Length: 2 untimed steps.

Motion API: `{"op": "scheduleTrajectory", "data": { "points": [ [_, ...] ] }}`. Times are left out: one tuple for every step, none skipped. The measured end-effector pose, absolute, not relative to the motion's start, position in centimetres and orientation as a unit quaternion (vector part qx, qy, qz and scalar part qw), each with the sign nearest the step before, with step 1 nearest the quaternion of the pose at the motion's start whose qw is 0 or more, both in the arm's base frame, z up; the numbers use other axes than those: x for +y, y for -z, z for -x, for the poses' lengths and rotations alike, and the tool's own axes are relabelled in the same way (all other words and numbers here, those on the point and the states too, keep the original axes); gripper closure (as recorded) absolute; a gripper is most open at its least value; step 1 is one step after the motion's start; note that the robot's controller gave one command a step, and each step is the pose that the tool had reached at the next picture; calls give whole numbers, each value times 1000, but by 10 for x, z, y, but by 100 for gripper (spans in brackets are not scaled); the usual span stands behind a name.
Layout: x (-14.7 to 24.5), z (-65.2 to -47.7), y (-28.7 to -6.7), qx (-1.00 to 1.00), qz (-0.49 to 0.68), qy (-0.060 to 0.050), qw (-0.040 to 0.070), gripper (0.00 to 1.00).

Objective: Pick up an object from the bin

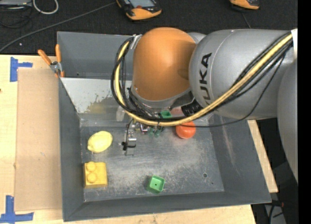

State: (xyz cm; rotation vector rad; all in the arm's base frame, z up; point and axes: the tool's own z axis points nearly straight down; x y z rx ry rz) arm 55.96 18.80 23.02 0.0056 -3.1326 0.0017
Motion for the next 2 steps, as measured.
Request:
{"op": "scheduleTrajectory", "data": {
  "points": [
    [187,-561,-235,-1000,1,0,1,0],
    [200,-579,-172,-999,-54,1,-1,0]
  ]
}}
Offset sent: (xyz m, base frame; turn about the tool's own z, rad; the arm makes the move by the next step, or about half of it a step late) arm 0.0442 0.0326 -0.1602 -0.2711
